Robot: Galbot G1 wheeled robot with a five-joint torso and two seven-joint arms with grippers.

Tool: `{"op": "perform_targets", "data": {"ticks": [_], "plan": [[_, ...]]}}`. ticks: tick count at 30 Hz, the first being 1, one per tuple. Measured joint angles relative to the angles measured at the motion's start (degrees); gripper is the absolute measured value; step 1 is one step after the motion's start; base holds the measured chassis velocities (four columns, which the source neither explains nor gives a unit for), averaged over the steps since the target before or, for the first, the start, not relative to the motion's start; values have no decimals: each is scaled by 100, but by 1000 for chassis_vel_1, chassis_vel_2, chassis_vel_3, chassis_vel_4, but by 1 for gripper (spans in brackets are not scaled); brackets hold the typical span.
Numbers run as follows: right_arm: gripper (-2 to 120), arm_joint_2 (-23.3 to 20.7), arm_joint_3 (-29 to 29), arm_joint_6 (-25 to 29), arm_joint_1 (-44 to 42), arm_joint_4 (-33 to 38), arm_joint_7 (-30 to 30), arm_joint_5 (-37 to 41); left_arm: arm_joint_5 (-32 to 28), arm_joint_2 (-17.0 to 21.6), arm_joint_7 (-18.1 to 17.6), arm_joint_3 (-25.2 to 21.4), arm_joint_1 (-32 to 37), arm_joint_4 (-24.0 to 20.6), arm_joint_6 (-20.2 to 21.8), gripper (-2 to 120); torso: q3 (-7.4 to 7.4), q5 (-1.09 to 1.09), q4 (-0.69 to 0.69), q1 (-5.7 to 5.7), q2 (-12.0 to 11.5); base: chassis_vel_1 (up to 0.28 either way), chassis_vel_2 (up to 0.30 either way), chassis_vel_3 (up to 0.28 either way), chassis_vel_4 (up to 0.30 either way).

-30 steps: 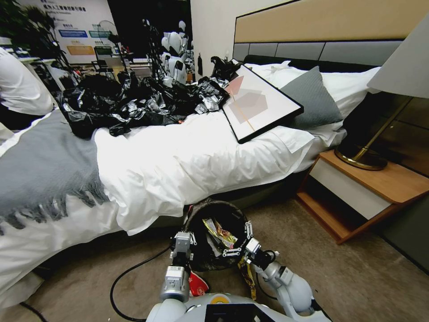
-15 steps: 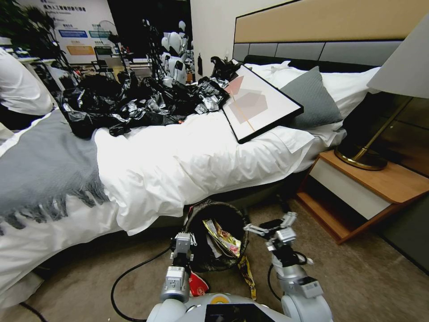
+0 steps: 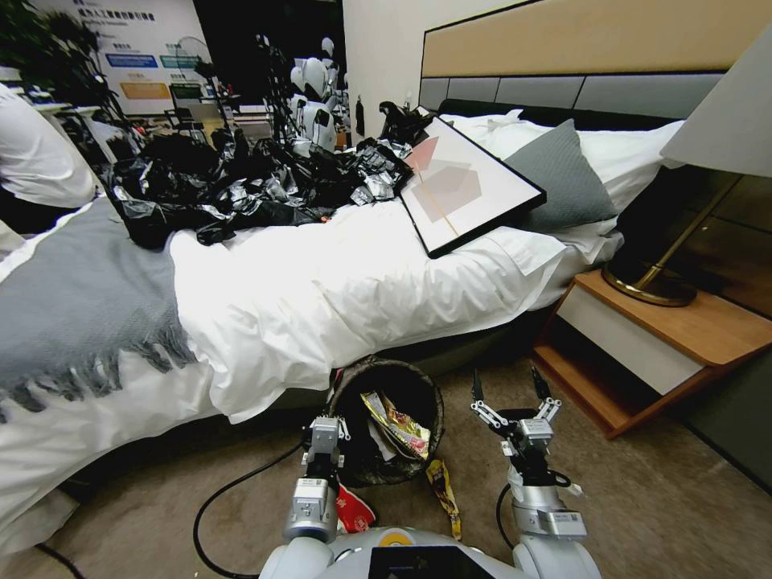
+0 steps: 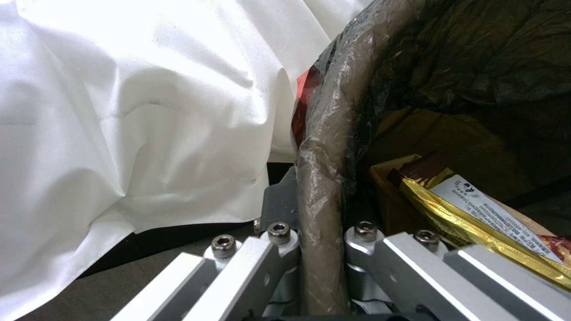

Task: Pick up the trash bin, then pick up the garbage from the floor and place it into the trash bin.

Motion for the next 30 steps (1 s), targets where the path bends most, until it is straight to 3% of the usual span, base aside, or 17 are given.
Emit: {"op": "perform_targets", "data": {"ticks": [4,9,30], "plan": [[100,29,-25,94,75,-32,-45,256,-11,-9,-3,12,-11,14,0,1,0,0,0,0,0,0,0,0,0],[100,93,47,192,229,-41,-51,33,-18,-14,-5,25,-31,28,2,1,0,0,0,0,0,0,0,0,0],[100,-15,0,58,335,-46,-218,310,-41,20,-50,44,2,15,4,1,0,0,-1,0,0,0,0,0,0]]}}
